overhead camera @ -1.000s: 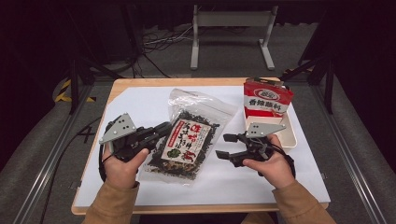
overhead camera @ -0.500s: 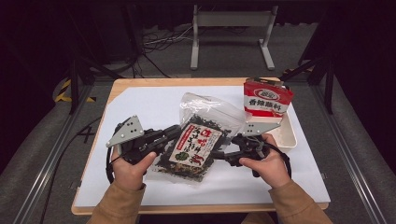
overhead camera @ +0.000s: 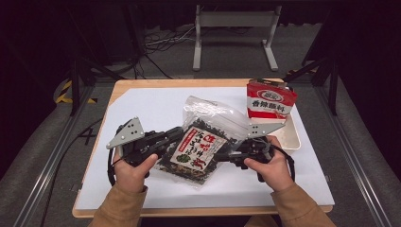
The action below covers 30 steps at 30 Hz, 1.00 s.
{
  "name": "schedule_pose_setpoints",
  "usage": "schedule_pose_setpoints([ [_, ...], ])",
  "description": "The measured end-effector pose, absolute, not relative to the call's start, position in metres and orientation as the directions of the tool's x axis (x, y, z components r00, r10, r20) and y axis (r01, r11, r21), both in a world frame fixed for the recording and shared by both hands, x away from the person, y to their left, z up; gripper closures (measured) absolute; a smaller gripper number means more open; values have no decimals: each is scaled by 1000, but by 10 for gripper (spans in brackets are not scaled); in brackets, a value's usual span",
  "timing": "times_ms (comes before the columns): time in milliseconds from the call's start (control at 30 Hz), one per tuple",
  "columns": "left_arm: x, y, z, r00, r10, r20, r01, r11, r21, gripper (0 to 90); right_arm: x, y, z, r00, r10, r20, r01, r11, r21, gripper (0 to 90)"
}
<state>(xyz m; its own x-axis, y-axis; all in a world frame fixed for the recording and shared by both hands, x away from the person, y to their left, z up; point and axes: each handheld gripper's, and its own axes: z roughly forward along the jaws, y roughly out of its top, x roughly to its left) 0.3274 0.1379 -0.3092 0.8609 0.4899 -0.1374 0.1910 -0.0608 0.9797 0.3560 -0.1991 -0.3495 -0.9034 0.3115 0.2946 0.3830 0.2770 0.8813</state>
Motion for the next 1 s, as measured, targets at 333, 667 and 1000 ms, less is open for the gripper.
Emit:
schedule_pose_setpoints([
  [333,332,139,-312,843,519,-142,212,-79,974,739,351,-207,-342,-915,261,309,380,294,877,765],
  [667,336,150,-318,829,543,-135,220,-93,971,565,347,-230,-322,-906,339,255,369,334,867,766],
  [1000,342,158,-326,798,590,-122,241,-127,962,500,343,-255,-297,-888,423,183,353,370,860,765],
])
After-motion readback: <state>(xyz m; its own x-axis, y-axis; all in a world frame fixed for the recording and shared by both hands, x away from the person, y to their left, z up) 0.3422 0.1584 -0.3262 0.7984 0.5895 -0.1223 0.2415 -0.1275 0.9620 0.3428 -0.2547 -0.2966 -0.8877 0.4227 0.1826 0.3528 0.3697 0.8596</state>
